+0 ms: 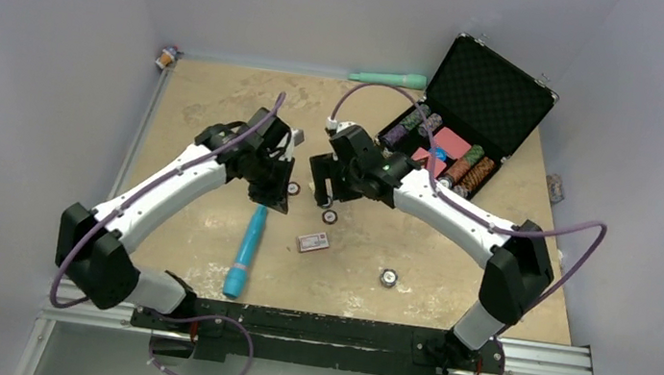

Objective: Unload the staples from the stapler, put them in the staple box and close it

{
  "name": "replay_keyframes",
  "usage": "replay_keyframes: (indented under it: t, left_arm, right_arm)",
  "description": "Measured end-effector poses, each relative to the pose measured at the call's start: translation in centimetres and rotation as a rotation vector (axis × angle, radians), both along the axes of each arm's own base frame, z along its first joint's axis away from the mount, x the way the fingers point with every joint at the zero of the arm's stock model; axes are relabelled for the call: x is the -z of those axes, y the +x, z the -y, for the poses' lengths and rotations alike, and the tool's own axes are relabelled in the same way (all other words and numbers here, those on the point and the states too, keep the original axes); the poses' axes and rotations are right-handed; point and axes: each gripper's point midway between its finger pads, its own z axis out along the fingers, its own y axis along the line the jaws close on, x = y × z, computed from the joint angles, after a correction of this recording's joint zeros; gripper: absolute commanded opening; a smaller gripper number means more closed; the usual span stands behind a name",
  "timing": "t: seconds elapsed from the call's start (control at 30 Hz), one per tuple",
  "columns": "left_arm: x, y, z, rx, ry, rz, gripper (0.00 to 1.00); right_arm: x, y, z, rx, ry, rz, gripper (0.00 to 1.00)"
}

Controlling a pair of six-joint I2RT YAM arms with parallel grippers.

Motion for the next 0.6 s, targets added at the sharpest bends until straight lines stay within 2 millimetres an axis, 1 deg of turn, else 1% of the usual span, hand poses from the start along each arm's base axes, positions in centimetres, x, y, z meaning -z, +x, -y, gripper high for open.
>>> replay_keyframes:
  t: [0.03, 0.07, 0.13, 0.17, 0.23, 0.37, 0.43, 0.47, 0.5, 0.6]
  left_arm:
    - [-0.8, -0.1, -0.2, -0.002, -0.006, 0.023, 0.0]
    - [-1.5, -0.2, -0.4, -0.002, -0.011, 0.044, 0.02]
    - [-3.3, -0.5, -0.8, -0.003, -0.027, 0.094, 0.11]
    - [-4.2, -0.6, -1.0, -0.004, -0.037, 0.122, 0.17]
    - [-6.2, -0.8, -1.4, -0.001, -0.058, 0.185, 0.32]
    - [-9.8, -1.1, -2.2, -0.004, -0.095, 0.299, 0.71]
    - [-11.6, -1.4, -2.6, -0.009, -0.116, 0.355, 0.87]
    - [-12.5, -1.5, -2.8, -0.012, -0.127, 0.385, 0.92]
    - [-13.3, -1.6, -3.0, -0.016, -0.137, 0.412, 0.94]
    - [-15.2, -2.0, -3.6, -0.028, -0.156, 0.48, 0.97]
  right_arm:
    - [-1.6, 0.3, -0.2, 0.0, 0.02, 0.024, 0.92]
    - [-3.1, 0.5, -0.4, 0.002, 0.039, 0.046, 0.93]
    - [-5.9, 0.9, -0.5, 0.004, 0.076, 0.089, 0.94]
    - [-6.9, 1.0, -0.5, 0.005, 0.089, 0.105, 0.95]
    - [-9.2, 1.0, -0.3, 0.007, 0.116, 0.138, 0.95]
    - [-13.0, 0.4, 0.3, 0.0, 0.176, 0.199, 0.97]
    - [-15.1, -0.2, 0.8, -0.007, 0.22, 0.235, 0.99]
    - [-16.4, -0.6, 0.9, -0.016, 0.254, 0.256, 0.99]
    - [-17.6, -0.9, 1.1, -0.021, 0.287, 0.28, 0.99]
    - [-21.7, -2.2, 1.8, -0.034, 0.404, 0.361, 0.99]
